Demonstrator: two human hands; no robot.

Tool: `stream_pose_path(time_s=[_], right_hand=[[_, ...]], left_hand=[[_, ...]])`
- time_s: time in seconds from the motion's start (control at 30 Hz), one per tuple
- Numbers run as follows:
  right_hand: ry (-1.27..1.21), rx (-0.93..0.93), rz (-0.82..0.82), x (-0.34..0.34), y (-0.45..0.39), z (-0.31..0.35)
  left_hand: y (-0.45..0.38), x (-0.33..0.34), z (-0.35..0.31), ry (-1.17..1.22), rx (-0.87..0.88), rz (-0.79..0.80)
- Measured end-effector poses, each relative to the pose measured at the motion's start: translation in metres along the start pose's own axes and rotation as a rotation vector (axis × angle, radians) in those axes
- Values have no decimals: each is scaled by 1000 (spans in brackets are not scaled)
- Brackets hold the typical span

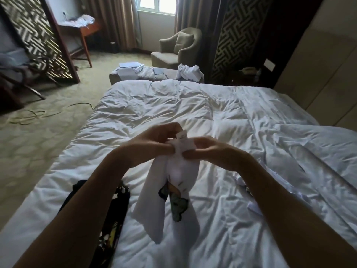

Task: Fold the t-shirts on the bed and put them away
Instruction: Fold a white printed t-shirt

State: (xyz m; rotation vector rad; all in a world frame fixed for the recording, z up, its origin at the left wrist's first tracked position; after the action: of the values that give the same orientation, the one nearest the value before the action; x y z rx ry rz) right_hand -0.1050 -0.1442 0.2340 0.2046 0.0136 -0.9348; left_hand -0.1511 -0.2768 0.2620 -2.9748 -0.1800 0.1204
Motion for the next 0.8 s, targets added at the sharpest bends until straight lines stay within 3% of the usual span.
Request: stream_pose_path(time_s=[0.2,0.4,0.57,0.67,0.73,0.8], right_hand=[[202,11,-167,-7,-1,4],[393,92,-203,-4,1,11],[7,-36,-46,17,-2,30],[-313,-152,-131,18,-2,37],[-162,-181,-315,6,-2,32],[201,-150,-469,-4,-2,32]], left_hand=[[17,-37,18,-319,-86,-278],[22,-45,6,-687,-154,-510],[16,-36,-5,-1006,-85,-693],[14,-27,-3,-791,-48,-704],[10,-19,-1,-430,66,-621],[11,-13,-3,-169,185,-514]])
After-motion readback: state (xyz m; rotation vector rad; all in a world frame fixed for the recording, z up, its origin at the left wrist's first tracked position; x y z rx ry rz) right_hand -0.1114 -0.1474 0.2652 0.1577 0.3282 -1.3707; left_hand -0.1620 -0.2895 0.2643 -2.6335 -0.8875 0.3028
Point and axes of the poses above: each hand's wrist, its own y-axis away from the middle knuckle, its own x-axis out of the palm, z = x × y, the point moved 6 cm from there along -y, towards the middle knuckle, and after that the axes turned 15 degrees about z, right-handed, at the moved point
